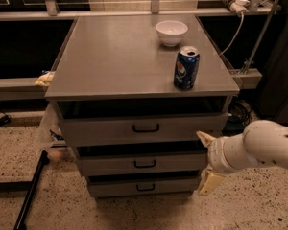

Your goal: Open middle drawer

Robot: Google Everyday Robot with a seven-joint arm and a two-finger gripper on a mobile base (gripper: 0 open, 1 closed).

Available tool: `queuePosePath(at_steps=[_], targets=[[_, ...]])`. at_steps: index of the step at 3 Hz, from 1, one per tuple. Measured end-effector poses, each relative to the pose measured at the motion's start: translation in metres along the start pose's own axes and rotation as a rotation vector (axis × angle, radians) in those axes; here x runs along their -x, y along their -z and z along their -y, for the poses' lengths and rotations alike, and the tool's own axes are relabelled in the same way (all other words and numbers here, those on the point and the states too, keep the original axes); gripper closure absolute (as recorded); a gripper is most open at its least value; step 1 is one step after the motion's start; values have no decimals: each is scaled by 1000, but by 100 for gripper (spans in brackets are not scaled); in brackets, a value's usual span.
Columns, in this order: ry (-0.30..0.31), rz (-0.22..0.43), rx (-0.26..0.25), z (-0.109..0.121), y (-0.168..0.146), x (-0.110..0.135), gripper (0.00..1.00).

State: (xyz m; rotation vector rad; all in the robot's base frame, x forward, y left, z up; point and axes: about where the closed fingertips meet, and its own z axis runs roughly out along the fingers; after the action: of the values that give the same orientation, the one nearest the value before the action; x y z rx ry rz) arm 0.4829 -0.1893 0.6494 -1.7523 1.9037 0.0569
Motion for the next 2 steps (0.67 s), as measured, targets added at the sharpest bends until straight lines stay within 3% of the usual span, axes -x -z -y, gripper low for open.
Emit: queuePosePath(at_steps=[2], targets=[[86,42,4,-14,-74,-1,0]])
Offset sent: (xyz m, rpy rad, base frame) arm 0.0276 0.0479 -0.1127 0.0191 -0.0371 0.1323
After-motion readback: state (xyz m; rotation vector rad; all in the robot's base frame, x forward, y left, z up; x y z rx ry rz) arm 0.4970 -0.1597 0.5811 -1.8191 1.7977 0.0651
